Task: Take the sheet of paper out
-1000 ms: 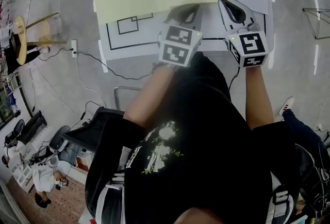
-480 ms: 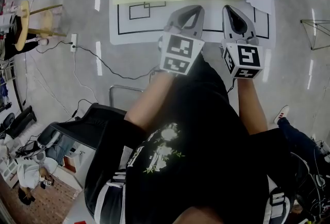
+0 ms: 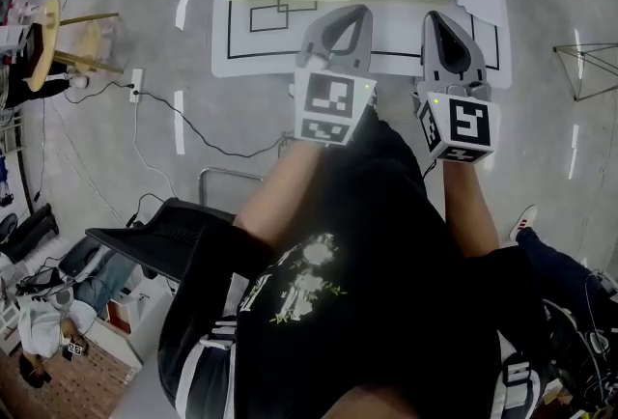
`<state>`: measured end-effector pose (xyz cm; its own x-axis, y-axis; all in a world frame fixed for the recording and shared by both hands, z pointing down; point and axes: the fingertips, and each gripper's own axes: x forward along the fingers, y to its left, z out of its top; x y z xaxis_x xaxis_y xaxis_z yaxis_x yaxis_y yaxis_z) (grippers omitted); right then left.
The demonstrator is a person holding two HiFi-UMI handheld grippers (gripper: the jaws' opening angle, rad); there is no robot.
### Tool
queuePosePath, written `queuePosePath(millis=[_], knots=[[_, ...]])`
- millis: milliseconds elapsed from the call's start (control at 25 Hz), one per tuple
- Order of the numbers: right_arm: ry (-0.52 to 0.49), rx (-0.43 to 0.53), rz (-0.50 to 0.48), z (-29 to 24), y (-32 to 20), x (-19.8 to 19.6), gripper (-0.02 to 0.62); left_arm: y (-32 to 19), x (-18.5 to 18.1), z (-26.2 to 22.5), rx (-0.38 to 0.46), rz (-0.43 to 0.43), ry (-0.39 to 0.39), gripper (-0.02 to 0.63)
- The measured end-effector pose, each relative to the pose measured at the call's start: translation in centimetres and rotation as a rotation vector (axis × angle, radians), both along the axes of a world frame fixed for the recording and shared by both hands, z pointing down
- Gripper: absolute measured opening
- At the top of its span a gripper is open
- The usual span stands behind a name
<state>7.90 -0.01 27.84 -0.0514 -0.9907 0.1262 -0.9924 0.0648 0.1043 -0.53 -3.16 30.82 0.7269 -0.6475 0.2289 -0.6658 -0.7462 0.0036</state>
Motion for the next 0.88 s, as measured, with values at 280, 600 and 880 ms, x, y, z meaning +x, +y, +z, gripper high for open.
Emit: queuePosePath(millis=[280,600,880], knots=[[-0.035,0.02,0.033,-0.5,1.5,0.1,0.002,0.9,-1.7,-2.7,0.059,-0.034,0.064,-0.011],[-0.043,0.076,0.008,-2.4,1.3,1.4,0.001,0.8,-0.9,-4.3,0.096,-0.082,0.097,-0.011],[-0.041,0.059,-0.003,-3.1,2.3,4.7,0.002,1.0,0.9,-5.6,0.099,-0.119,0.103,-0.011]])
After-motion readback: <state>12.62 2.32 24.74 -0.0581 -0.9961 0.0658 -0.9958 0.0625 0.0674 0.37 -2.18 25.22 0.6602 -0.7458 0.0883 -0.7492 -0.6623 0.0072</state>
